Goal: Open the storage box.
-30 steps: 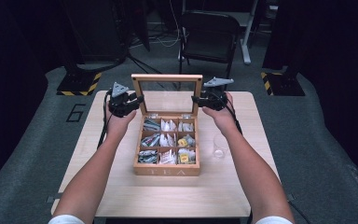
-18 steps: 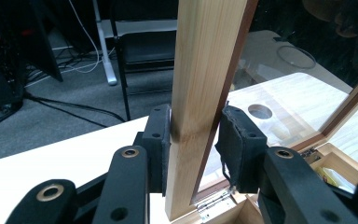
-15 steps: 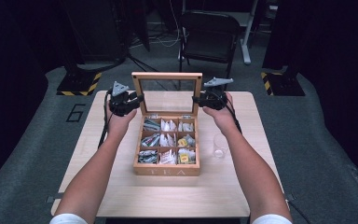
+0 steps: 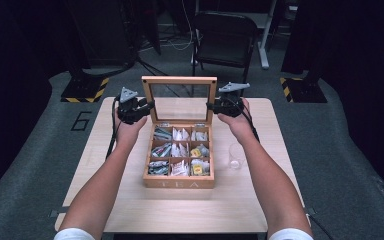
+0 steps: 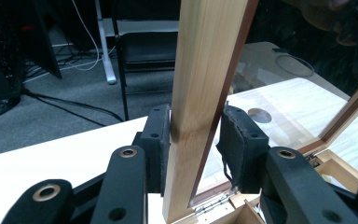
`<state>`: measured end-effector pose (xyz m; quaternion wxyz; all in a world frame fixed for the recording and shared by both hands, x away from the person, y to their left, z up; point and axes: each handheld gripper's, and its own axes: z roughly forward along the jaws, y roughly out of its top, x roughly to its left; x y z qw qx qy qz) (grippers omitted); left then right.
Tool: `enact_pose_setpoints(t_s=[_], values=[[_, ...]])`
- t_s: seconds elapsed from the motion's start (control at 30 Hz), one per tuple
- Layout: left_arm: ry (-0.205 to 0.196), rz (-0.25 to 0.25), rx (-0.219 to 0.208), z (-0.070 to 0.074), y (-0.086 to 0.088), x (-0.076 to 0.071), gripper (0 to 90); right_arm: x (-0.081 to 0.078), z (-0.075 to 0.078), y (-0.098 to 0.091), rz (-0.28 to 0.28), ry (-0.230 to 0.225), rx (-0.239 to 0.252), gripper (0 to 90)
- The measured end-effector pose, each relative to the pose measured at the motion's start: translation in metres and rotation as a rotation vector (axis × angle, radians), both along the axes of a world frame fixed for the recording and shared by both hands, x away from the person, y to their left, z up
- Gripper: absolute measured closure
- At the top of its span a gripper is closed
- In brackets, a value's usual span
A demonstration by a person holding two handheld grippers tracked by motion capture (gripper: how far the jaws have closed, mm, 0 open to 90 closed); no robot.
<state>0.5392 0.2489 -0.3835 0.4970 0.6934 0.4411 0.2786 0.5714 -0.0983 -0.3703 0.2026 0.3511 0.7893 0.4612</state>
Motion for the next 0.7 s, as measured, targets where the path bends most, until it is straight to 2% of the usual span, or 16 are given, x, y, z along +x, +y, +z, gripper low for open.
enact_pose_setpoints(t_s=[0.27,0.3,0.47,0.53,0.7], values=[[0.012,0.009,-0.025,-0.006,0.005,-0.002,57.5,0.005,0.001,0.0,-0.006,0.022,0.011,66.3],[0.017,0.01,-0.014,-0.006,0.006,-0.002,57.2,0.005,0.001,0.0,-0.008,0.026,0.009,66.3],[0.015,0.009,-0.019,-0.006,0.007,-0.003,57.3,0.008,0.002,0.001,-0.012,0.039,0.007,66.4],[0.014,0.002,0.0,-0.005,0.007,-0.003,57.3,0.009,0.002,0.001,-0.011,0.037,0.006,66.4],[0.014,0.001,-0.016,-0.005,0.005,-0.004,57.3,0.012,0.002,0.001,-0.02,0.051,0.018,66.4]])
